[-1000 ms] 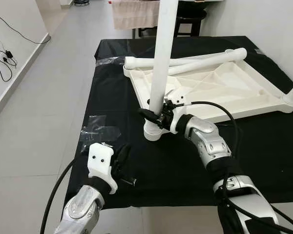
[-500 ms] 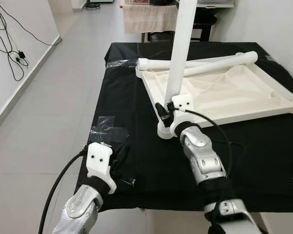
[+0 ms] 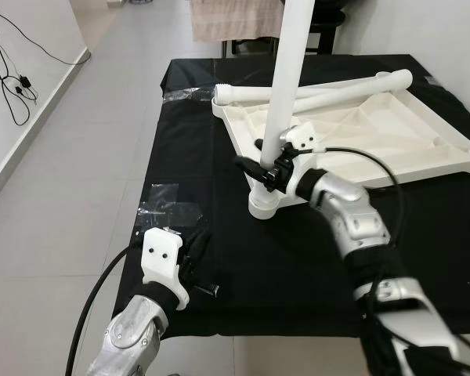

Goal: Building children table

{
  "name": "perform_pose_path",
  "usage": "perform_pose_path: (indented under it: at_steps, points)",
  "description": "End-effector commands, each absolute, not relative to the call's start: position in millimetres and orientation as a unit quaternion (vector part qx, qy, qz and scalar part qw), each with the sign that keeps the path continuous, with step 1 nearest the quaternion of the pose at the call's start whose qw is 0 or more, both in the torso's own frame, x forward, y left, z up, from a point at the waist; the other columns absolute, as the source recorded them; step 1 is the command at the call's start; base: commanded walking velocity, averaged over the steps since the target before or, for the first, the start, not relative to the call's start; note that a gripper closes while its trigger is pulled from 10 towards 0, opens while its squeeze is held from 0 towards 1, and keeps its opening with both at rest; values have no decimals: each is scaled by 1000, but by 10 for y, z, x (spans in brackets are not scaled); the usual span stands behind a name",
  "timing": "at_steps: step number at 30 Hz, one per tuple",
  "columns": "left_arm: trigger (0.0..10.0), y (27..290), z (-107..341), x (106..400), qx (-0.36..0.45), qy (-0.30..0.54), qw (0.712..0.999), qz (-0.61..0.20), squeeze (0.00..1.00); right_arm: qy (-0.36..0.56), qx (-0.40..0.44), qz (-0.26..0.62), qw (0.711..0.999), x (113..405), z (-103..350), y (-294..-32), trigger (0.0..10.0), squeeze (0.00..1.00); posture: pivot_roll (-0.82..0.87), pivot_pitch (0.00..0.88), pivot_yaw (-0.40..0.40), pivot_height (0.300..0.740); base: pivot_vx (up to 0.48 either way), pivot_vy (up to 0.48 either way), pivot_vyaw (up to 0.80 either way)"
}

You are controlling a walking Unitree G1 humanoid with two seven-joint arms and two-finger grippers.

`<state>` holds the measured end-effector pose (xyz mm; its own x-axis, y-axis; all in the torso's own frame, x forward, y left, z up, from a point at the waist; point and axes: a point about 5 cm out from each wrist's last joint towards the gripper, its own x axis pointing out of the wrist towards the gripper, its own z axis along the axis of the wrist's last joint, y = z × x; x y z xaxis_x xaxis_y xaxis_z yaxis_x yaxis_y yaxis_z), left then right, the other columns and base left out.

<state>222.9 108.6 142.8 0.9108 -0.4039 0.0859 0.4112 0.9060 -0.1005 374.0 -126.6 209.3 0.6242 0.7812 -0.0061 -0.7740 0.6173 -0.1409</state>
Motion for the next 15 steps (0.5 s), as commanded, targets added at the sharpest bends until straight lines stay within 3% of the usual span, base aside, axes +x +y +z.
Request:
perform_pose_path:
  at_steps: [1,6,7,15]
  points:
    - [10000,1089,1392,2220,-58,-20,976,-207,0,-16,-71,476,876,3725,2035,-1172,10000,0,131,129,-17,740,0,0,0]
    - [10000,1088,1390,2217,-57,-19,976,-208,0,-6,-71,485,871,3767,2025,-1178,10000,0,136,128,-16,740,0,0,0]
    - [10000,1087,1388,2217,-57,-18,976,-208,0,-6,-63,482,874,3786,2026,-1177,0,0,136,128,-16,740,0,0,0]
    - [10000,1088,1380,2203,-60,-15,976,-211,0,-8,-53,450,891,3806,1932,-1285,0,0,126,126,-11,740,0,0,0]
